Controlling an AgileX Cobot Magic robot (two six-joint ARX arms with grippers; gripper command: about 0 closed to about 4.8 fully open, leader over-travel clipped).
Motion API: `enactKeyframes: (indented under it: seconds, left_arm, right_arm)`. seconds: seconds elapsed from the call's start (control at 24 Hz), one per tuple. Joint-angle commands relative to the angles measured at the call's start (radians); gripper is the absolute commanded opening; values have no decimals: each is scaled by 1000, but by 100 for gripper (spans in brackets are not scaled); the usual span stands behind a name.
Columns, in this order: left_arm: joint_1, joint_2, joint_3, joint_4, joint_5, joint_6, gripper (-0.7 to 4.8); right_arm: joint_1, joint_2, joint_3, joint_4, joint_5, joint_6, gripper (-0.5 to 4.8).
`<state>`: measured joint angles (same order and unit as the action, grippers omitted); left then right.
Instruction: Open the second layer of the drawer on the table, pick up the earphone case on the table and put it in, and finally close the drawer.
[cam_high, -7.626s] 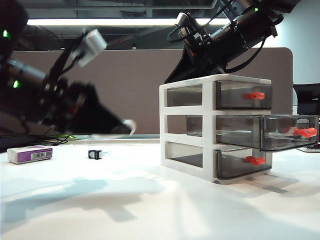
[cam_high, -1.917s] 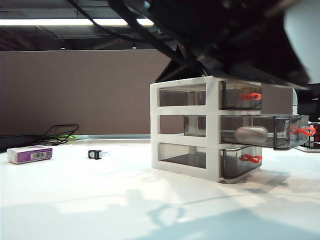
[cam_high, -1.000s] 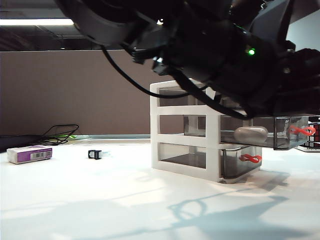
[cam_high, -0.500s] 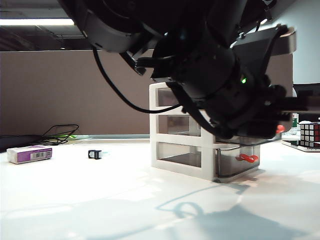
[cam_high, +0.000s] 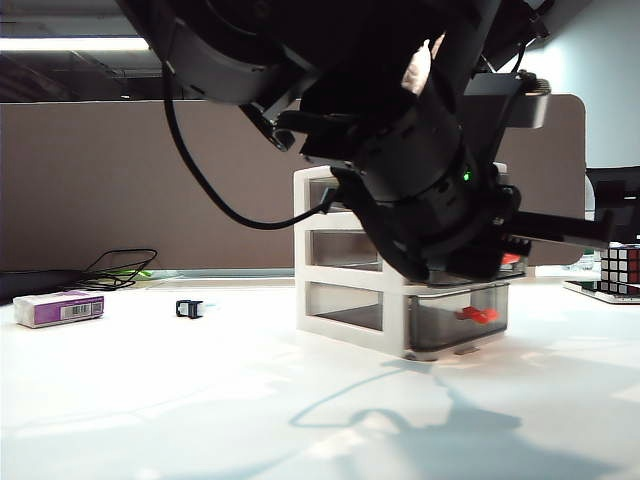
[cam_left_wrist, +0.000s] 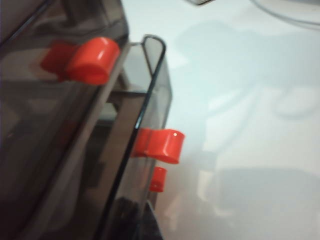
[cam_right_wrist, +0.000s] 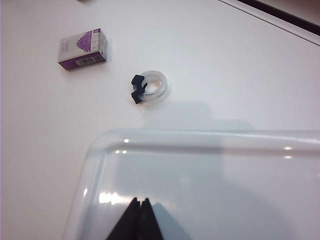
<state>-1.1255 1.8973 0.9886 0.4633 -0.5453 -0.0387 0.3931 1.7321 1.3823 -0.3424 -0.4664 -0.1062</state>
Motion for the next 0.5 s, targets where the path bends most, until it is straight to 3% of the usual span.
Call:
enactKeyframes:
  seconds: [0.04,0.25,0.42,0.46,0.5]
  left_arm:
    - [2,-2,3,-30,-101,4,-6]
    - [2,-3,3,-34,-247,3,-6]
    - [33,-11,3,-21,-169,-43,-6]
    - [51,-24,3,-24,-65,-47,-6]
    - [56,-29,3,-28,-25,-47,-6]
  right_arm:
    - [-4,-4,4,-25,5,-7,-5]
    - [-4,-4,4,-31,4,-7,-5]
    - [-4,-4,4,-58,2,-27,-5]
    - [-4,-4,4,-65,1,-29,-5]
    - [-4,-3,4,-64,1,-29,-5]
